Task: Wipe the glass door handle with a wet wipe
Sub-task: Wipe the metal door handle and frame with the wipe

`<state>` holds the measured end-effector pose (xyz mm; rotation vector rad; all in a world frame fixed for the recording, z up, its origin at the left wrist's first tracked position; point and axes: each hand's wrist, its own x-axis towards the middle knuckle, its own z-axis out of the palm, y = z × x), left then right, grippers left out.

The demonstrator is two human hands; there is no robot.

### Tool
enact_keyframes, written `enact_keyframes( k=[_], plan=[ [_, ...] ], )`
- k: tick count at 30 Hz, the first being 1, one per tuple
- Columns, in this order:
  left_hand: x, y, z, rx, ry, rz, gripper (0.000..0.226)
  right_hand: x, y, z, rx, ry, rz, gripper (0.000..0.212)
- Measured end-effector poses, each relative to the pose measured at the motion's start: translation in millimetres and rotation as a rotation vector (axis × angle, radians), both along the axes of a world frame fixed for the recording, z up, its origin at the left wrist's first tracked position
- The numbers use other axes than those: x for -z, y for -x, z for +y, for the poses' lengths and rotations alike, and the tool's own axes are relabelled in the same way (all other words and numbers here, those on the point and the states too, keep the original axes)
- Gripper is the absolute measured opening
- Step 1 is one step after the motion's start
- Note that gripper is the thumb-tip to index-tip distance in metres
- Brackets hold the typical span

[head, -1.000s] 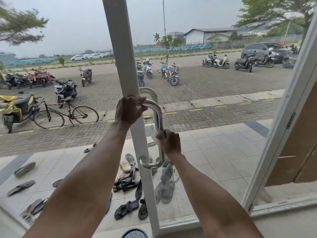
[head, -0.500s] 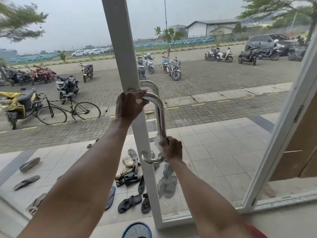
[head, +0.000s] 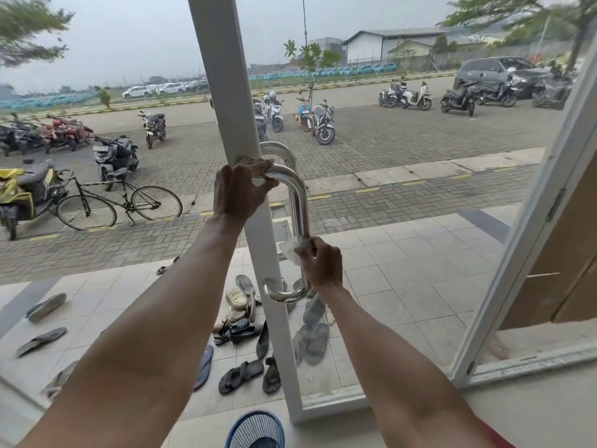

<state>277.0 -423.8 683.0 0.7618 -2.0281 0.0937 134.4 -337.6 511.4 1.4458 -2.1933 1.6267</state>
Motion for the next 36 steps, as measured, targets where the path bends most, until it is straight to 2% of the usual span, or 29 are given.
enact_keyframes(
  k=[4, 7, 10, 13, 21, 33, 36],
  plan=[
    [-1, 1, -2, 0.007, -0.007, 0.018, 0.047, 29, -2, -1, 0.013, -0.078, -0.054, 0.025],
    [2, 1, -1, 0.007, -0.003, 0.027, 0.046, 51, -6, 3, 0.009, -0.152, -0.130, 0.033],
    [6, 3, -1, 0.014, 0.007, 0.031, 0.046, 66, -6, 9, 0.012, -0.210, -0.206, 0.025],
    [2, 2, -2, 0.006, 0.013, 0.046, 0.046, 57, -5, 12, 0.000, -0.187, -0.257, 0.019],
    [4, 5, -1, 0.004, 0.030, 0.069, 0.047, 22, -2, 3, 0.005, -0.020, -0.141, 0.020],
    [11, 3, -7, 0.018, 0.086, 0.070, 0.047, 70, -18, 0, 0.162, -0.104, -0.121, 0.021],
    [11, 4, -7, 0.024, 0.089, 0.085, 0.047, 80, -25, 5, 0.153, -0.130, -0.169, 0.021]
  ],
)
